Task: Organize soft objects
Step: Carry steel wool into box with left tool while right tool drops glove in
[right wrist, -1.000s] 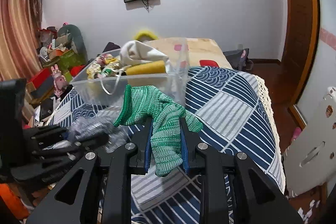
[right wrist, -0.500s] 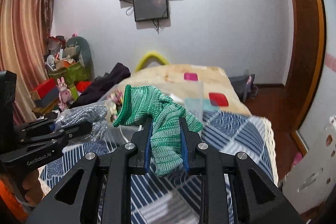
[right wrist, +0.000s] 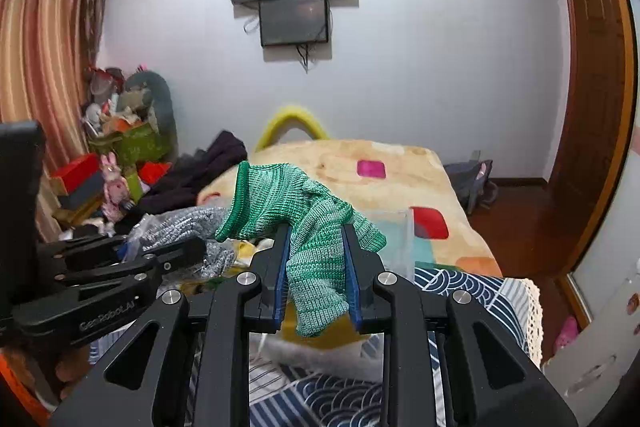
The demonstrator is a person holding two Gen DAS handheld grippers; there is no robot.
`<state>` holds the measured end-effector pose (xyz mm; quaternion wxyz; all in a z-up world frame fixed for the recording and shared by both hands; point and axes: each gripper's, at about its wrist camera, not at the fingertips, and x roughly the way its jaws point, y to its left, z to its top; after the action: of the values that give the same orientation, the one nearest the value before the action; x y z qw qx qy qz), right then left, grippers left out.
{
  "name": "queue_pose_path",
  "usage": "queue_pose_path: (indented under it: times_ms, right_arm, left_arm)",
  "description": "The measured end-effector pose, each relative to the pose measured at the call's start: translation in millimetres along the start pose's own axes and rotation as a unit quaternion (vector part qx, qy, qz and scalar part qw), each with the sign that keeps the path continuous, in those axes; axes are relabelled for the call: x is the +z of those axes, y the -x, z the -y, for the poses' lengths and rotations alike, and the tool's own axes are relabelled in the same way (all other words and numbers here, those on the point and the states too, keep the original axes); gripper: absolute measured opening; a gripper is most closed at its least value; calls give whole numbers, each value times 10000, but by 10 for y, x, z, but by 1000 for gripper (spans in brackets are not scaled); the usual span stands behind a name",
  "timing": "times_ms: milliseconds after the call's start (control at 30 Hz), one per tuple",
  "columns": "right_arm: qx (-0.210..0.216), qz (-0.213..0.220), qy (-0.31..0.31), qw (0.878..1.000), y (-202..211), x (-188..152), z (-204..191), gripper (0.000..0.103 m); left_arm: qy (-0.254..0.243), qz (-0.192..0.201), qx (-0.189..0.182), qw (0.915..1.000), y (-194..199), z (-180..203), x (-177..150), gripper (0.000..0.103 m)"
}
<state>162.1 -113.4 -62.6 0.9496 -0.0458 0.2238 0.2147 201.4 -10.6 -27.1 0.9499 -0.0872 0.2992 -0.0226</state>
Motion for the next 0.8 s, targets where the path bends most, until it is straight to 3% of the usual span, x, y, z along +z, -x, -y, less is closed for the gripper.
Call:
queue_pose_path:
  times_ms: [133, 267, 567, 633, 700, 800]
  right_arm:
    - [-107, -372, -15, 9992, -254, -66, 19, 22]
    - [-225, -642, 212, 9975, -362, -139, -7, 22]
    - [-282, -761, 408, 9959, -314, -112, -33, 27]
    - [-220, -732, 298, 9966, -259, -80, -14, 32]
    - [-104, -676, 225, 9974, -239, -61, 9, 47]
    - [-51, -462, 206, 9987, -52, -44, -10, 59]
  left_arm:
    - [-84, -210, 28, 9997, -250, 29, 1, 29]
    - [-231, -347, 307, 9987, -506, 62, -97, 31]
    - [-58, -573, 228, 9981, -701, -60, -183, 39]
    - [-41, -588, 200, 9981, -668, -70, -177, 44]
    - [21, -596, 147, 9981, -611, -98, -180, 48]
    - [18, -548, 134, 9984, -511, -108, -190, 56]
